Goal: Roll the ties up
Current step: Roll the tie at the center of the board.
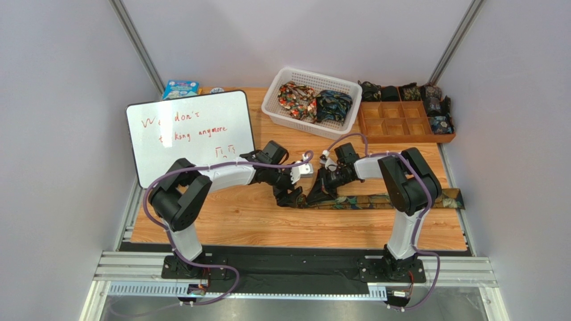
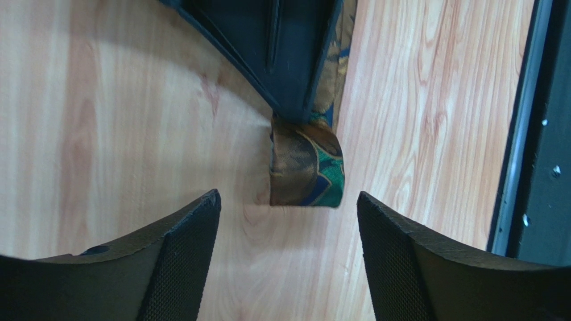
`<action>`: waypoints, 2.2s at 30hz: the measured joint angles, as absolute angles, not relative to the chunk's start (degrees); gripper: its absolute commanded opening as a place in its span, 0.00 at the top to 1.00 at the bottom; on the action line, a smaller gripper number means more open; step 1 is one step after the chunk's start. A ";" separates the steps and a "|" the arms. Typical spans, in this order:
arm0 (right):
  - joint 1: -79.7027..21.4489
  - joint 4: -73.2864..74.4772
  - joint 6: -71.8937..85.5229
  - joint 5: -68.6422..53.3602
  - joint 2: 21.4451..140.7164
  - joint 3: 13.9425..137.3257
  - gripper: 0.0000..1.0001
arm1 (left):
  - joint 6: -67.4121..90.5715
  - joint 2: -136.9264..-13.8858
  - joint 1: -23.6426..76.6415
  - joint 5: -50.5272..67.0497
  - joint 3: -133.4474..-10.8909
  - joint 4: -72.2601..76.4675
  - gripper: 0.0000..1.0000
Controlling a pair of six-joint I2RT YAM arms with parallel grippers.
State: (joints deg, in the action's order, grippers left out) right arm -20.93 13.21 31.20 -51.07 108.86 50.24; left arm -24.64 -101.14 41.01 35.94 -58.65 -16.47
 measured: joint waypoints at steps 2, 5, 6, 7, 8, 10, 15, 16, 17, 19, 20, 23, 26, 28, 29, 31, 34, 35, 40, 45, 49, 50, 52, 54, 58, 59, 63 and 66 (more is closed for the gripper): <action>-20.93 13.21 31.20 -51.33 109.10 50.33 1.00 | -24.45 -101.41 41.47 35.86 -58.65 -14.31 0.28; -20.93 13.08 31.20 -51.68 109.27 50.33 1.00 | -24.49 -102.21 42.83 35.07 -58.65 -12.23 0.34; -20.93 13.02 31.22 -51.83 109.32 50.33 1.00 | -24.51 -102.56 43.44 34.83 -58.65 -11.66 0.39; -20.93 12.97 31.22 -51.94 109.38 50.33 1.00 | -24.53 -102.85 43.94 34.52 -58.65 -11.27 0.41; -20.93 12.86 31.27 -52.05 109.43 50.33 1.00 | -24.64 -103.11 44.45 34.17 -58.65 -11.05 0.44; -20.93 12.75 31.29 -52.16 109.43 50.33 1.00 | -24.93 -103.55 45.23 33.32 -58.65 -10.83 0.55; -20.91 12.32 31.44 -52.69 109.40 50.33 0.95 | -26.17 -103.88 46.81 30.41 -58.72 -11.27 0.73; -20.84 12.32 31.42 -52.71 109.30 50.33 0.92 | -26.37 -103.88 46.94 29.93 -58.85 -11.53 0.74; -20.78 12.40 31.35 -52.60 109.08 50.33 0.86 | -26.52 -103.88 47.09 29.50 -59.07 -11.84 0.75; -20.56 13.10 31.00 -52.16 107.55 50.33 0.78 | -27.09 -103.88 47.62 28.05 -59.48 -12.45 0.77; -20.43 13.56 30.74 -51.94 106.52 50.33 0.73 | -27.33 -103.88 47.77 27.35 -59.70 -12.73 0.78; -20.03 15.57 29.93 -51.96 102.35 50.72 0.63 | -27.53 -103.88 48.21 25.45 -60.40 -13.82 0.79; -19.84 16.03 29.47 -52.29 98.59 51.09 0.62 | -27.57 -104.01 48.34 24.27 -60.90 -14.55 0.79; -19.84 16.03 29.50 -52.58 97.62 51.09 0.62 | -27.57 -104.09 48.34 23.90 -61.14 -14.79 0.79; -19.84 15.99 29.56 -52.62 97.58 51.09 0.62 | -27.57 -104.18 48.36 23.77 -61.32 -14.94 0.79; -20.10 16.03 29.71 -52.56 98.06 51.05 0.63 | -27.59 -104.27 48.36 23.64 -61.45 -15.09 0.79; -20.91 15.18 30.33 -52.42 99.79 50.94 0.62 | -27.81 -104.29 48.36 23.46 -61.58 -15.27 0.79; -21.28 14.87 30.63 -52.29 100.40 50.83 0.62 | -27.90 -104.29 48.36 23.44 -61.58 -15.31 0.79; -22.90 12.10 32.47 -51.81 103.44 50.54 0.76 | -28.64 -104.29 48.36 23.40 -61.67 -15.81 0.79; -23.03 10.68 33.78 -52.16 104.44 50.57 1.00 | -28.93 -104.29 48.29 23.24 -61.69 -15.97 0.72; -22.79 11.05 33.36 -52.25 104.44 50.59 1.00 | -28.95 -104.29 48.29 23.22 -61.69 -15.97 0.60; -22.50 11.49 32.97 -52.23 104.47 50.61 1.00 | -29.02 -104.29 48.29 23.27 -61.69 -15.90 0.55; -21.93 12.86 32.10 -52.12 104.60 50.74 1.00 | -29.02 -104.29 48.07 23.29 -61.69 -15.88 0.48; -20.88 14.92 30.63 -51.92 104.88 50.83 1.00 | -28.77 -104.29 47.72 23.22 -61.67 -16.38 0.41; -18.94 19.07 28.01 -51.96 105.69 51.07 1.00 | -28.51 -104.22 46.19 23.49 -61.67 -16.82 0.33; -18.76 19.62 27.59 -51.96 105.73 51.07 1.00 | -28.42 -104.16 45.95 23.64 -61.67 -16.93 0.31; -18.57 22.57 25.39 -51.75 106.26 52.12 1.00 | -28.40 -103.66 45.32 24.51 -61.56 -17.41 0.26; -18.17 24.40 24.05 -51.72 107.07 52.95 1.00 | -28.40 -103.07 45.32 25.65 -61.56 -17.39 0.23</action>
